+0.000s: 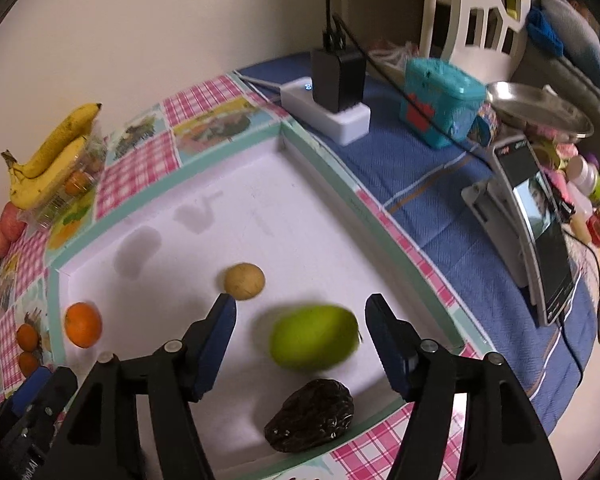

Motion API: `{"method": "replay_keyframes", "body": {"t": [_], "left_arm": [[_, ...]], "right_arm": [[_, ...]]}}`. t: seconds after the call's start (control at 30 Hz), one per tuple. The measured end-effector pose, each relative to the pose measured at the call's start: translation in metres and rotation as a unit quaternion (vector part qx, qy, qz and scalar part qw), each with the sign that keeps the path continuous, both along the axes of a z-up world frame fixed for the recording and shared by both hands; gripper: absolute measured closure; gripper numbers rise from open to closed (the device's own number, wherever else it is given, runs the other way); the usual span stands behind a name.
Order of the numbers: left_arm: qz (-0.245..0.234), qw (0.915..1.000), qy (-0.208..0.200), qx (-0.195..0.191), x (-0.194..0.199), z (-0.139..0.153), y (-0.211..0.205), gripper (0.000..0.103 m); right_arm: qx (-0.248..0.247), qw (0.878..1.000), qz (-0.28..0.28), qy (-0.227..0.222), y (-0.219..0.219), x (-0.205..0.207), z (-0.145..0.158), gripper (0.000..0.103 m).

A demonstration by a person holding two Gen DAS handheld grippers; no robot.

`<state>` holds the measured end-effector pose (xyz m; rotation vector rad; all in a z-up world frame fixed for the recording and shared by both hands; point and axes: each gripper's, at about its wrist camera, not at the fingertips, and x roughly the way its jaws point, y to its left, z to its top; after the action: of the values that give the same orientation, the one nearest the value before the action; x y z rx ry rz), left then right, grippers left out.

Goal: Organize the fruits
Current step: 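Open the right tool to drop the pear while the left tool releases the apple in the tray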

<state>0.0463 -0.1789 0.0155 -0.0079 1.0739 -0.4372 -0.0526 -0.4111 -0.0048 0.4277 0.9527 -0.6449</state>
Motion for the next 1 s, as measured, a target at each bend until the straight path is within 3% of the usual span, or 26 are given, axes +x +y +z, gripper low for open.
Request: {"method": "replay_keyframes", "body": {"t": [0.13, 0.2, 0.43, 0.5, 0.57, 0.63, 0.7, 0.73, 0.87, 1.0], "left_arm": [[0.043, 0.9991, 0.006, 0.004, 0.01, 0.004, 0.026, 0.034], [0.087, 0.996, 0.008, 0.02, 0.016, 0.004, 0.044, 0.023], [0.211, 0.9762, 0.023, 0.043, 0.034, -0.003, 0.111, 0.011], [0.243, 0.9689, 0.022, 0.042, 0.037, -0.003, 0.13, 0.0], [0.273, 0.9606, 0.013, 0.048, 0.039, -0.001, 0.149, 0.0], [0.29, 0.9552, 0.009, 0.059, 0.041, -0.001, 0.163, 0.0], [0.302, 0.951, 0.009, 0.067, 0.043, -0.002, 0.177, 0.0], [0.309, 0.9488, 0.009, 0.067, 0.044, -0.002, 0.184, 0.0], [0.331, 0.9423, 0.009, 0.051, 0.046, -0.004, 0.206, 0.0], [0.324, 0.9449, -0.001, 0.049, 0.051, -0.001, 0.212, 0.0]], "right_arm": [[-0.006, 1.0, 0.005, -0.008, 0.004, -0.002, 0.008, 0.035], [-0.007, 1.0, 0.01, -0.009, 0.008, -0.001, 0.01, 0.035], [-0.012, 0.999, 0.04, -0.002, 0.023, 0.005, 0.011, 0.035], [-0.012, 0.999, 0.052, 0.001, 0.03, 0.008, 0.01, 0.035], [-0.011, 0.998, 0.063, 0.0, 0.037, 0.011, 0.01, 0.035], [-0.005, 0.997, 0.08, -0.005, 0.045, 0.014, 0.01, 0.032], [0.0, 0.995, 0.097, -0.01, 0.055, 0.017, 0.009, 0.01], [0.0, 0.994, 0.106, -0.012, 0.06, 0.02, 0.008, 0.007], [-0.017, 0.991, 0.136, -0.001, 0.08, 0.027, 0.005, 0.007], [-0.006, 0.987, 0.162, -0.011, 0.096, 0.032, 0.004, 0.007]]}}
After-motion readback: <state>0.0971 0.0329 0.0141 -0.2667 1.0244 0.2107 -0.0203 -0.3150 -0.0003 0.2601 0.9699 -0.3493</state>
